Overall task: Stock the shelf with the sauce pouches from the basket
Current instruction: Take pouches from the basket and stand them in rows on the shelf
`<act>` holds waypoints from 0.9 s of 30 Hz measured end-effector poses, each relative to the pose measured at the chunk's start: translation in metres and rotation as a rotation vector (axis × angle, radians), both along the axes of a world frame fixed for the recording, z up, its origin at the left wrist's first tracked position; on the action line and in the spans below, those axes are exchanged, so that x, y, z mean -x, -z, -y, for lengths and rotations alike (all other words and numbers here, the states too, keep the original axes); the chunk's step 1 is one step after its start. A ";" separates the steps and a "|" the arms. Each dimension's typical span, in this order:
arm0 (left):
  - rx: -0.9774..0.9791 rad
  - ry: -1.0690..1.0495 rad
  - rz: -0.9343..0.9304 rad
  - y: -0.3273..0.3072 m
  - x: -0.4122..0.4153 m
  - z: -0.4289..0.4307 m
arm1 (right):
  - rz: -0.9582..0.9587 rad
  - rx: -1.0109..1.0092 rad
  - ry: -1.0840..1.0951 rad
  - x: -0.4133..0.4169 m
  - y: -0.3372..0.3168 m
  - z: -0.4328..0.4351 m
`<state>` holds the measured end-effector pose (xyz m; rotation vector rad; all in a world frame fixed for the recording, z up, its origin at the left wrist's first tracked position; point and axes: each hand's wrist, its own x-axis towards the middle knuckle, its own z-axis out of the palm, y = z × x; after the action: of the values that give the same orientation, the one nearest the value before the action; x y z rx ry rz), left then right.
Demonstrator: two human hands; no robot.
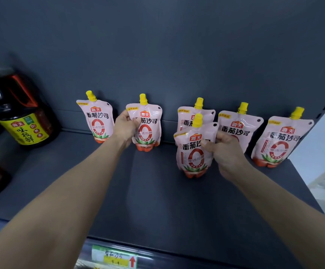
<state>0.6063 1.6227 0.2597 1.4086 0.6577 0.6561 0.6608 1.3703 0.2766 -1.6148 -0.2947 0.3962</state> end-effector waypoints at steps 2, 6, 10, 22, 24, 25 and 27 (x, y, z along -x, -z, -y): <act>-0.052 0.007 -0.084 -0.003 -0.001 0.001 | -0.008 -0.009 0.000 0.000 0.000 -0.001; -0.167 0.026 -0.292 -0.007 0.000 0.004 | -0.018 -0.029 0.007 0.004 -0.001 -0.002; -0.268 0.028 -0.421 -0.011 0.005 0.008 | -0.019 -0.054 0.004 0.008 -0.002 -0.002; -0.539 -0.030 -0.267 -0.040 0.023 0.058 | -0.027 -0.079 0.061 0.014 -0.013 0.022; -0.542 0.069 -0.176 -0.046 0.021 0.085 | -0.011 -0.085 0.075 0.013 -0.017 0.036; -0.563 0.104 -0.145 -0.049 0.019 0.098 | -0.002 -0.090 0.081 0.011 -0.019 0.045; -0.590 0.176 -0.092 -0.053 0.015 0.123 | 0.019 -0.087 0.100 0.007 -0.022 0.066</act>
<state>0.5917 1.5000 0.3127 2.0279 0.4157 0.6765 0.6541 1.3047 0.2983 -1.5424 -0.2413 0.2877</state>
